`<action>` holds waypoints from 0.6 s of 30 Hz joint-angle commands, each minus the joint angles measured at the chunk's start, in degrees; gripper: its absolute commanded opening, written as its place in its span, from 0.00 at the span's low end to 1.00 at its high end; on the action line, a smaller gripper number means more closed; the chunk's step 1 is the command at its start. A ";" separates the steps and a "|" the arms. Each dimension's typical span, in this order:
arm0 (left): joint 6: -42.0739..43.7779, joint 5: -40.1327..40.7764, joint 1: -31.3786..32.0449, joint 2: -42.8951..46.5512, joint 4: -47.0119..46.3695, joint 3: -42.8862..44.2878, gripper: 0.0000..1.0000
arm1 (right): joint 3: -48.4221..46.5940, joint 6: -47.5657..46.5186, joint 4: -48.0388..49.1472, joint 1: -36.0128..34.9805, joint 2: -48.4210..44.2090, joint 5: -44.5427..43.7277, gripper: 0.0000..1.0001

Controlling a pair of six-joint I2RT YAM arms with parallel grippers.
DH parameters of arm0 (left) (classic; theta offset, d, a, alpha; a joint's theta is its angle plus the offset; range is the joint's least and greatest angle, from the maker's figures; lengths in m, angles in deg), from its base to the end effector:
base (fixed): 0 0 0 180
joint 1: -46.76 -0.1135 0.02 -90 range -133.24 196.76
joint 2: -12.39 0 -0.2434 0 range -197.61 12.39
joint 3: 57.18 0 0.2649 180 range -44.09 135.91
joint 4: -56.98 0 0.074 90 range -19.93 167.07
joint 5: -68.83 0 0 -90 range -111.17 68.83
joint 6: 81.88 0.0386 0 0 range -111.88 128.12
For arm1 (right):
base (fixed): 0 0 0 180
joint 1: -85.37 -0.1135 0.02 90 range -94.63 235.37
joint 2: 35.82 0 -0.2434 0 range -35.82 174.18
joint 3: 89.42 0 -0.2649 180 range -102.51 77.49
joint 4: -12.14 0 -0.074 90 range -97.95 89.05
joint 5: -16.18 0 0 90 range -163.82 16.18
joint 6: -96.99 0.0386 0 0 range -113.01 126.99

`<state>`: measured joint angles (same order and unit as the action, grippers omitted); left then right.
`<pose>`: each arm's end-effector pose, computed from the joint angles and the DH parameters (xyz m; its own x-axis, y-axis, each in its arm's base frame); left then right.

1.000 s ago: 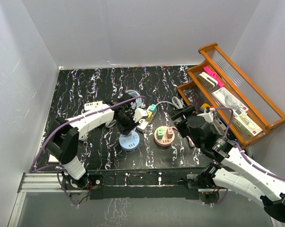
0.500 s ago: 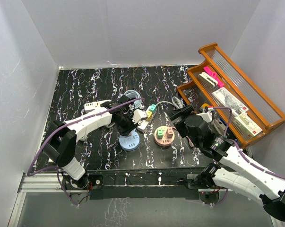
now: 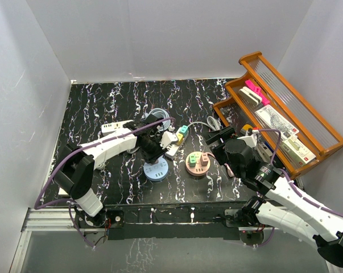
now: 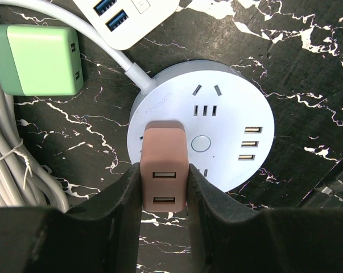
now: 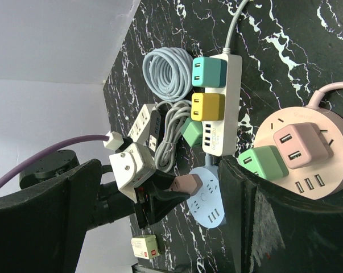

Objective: Insert the plug

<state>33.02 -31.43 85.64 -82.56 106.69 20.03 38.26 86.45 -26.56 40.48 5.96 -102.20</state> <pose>0.2574 -0.2164 0.1719 -0.3697 0.8303 -0.4171 0.9112 0.4118 0.0123 0.1505 0.1240 0.2732 -0.3797 0.8426 -0.3818 0.2694 0.4956 0.8257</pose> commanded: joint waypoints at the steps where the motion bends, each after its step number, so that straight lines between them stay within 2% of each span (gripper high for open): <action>1: -0.37 6.18 0.77 -9.45 0.29 -7.54 0.00 | -3.05 -0.78 0.65 0.09 -0.12 -1.93 0.81; 9: -2.44 8.88 2.51 -5.44 -1.68 -8.29 0.02 | -2.60 -0.54 1.02 0.14 -0.97 -2.20 0.81; 16: -4.46 -2.16 2.51 -2.23 3.40 -4.18 0.00 | -3.14 -0.80 0.15 0.10 -1.77 -2.39 0.81; 18: -5.50 -2.63 3.02 -0.85 3.44 -4.70 0.00 | -3.10 -0.80 0.25 0.14 -2.00 -2.55 0.81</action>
<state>30.60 -28.89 88.13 -80.73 105.43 19.29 38.24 86.39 -26.93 40.48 5.21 -102.53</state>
